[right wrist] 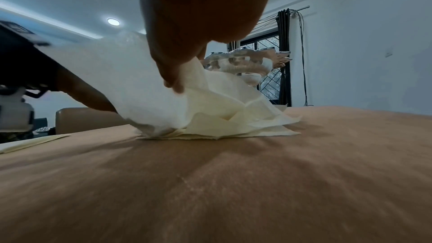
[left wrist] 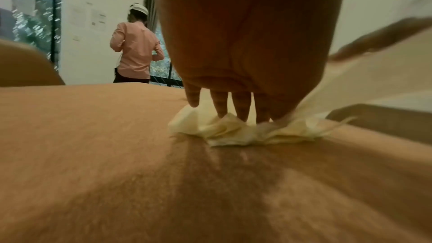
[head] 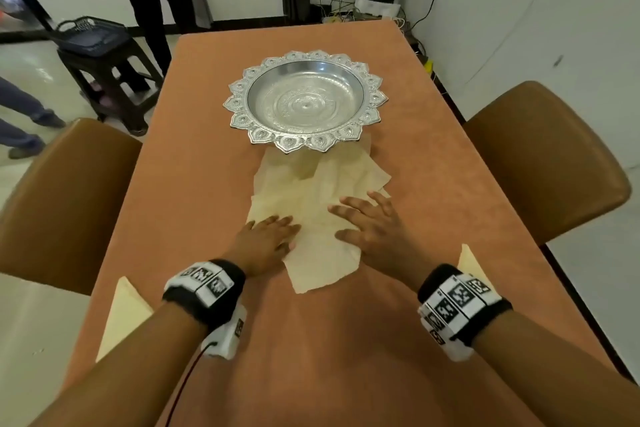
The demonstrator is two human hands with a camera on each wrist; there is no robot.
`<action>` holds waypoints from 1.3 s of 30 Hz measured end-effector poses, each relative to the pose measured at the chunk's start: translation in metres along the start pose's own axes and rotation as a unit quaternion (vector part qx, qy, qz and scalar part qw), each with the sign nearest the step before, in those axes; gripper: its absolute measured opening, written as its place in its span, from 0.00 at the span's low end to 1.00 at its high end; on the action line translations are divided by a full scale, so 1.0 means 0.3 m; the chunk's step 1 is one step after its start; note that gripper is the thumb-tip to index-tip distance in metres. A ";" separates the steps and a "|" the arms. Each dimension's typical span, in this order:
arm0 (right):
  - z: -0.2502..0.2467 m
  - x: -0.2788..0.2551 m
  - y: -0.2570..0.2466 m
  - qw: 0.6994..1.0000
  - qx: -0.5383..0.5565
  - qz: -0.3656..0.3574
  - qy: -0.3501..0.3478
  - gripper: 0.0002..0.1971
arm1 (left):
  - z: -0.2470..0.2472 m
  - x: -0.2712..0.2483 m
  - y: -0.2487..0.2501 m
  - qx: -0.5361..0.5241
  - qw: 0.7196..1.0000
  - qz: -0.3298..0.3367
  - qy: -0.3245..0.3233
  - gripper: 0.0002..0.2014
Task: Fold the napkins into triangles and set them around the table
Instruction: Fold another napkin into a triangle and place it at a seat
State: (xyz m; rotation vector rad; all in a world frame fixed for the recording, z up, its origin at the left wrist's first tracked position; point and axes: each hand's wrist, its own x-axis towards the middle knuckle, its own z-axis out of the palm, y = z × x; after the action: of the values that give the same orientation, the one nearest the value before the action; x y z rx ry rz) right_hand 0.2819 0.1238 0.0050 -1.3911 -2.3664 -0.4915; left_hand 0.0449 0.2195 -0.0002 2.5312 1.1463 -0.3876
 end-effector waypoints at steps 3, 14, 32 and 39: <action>-0.016 -0.061 0.009 1.000 -0.004 0.023 -0.017 0.08 | -0.016 0.088 -0.013 0.029 0.997 -0.009 -0.069 0.27; -0.236 -0.190 -0.100 0.991 0.013 0.128 0.047 0.09 | -0.082 -0.020 0.063 -0.077 0.991 -0.021 0.110 0.25; -0.554 -0.264 -0.707 0.939 0.126 0.320 0.011 0.10 | 0.221 -0.846 0.546 -0.184 0.954 0.032 0.236 0.47; -0.611 -0.286 -0.733 0.912 0.253 0.315 -0.073 0.08 | 0.187 -0.934 0.516 -0.153 0.928 -0.011 0.341 0.13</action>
State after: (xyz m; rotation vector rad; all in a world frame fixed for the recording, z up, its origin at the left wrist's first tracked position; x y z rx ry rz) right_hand 0.1497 -0.1267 0.1004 -1.8238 -1.7815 0.3877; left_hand -0.0221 -0.0875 0.0836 2.4148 1.3232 0.6779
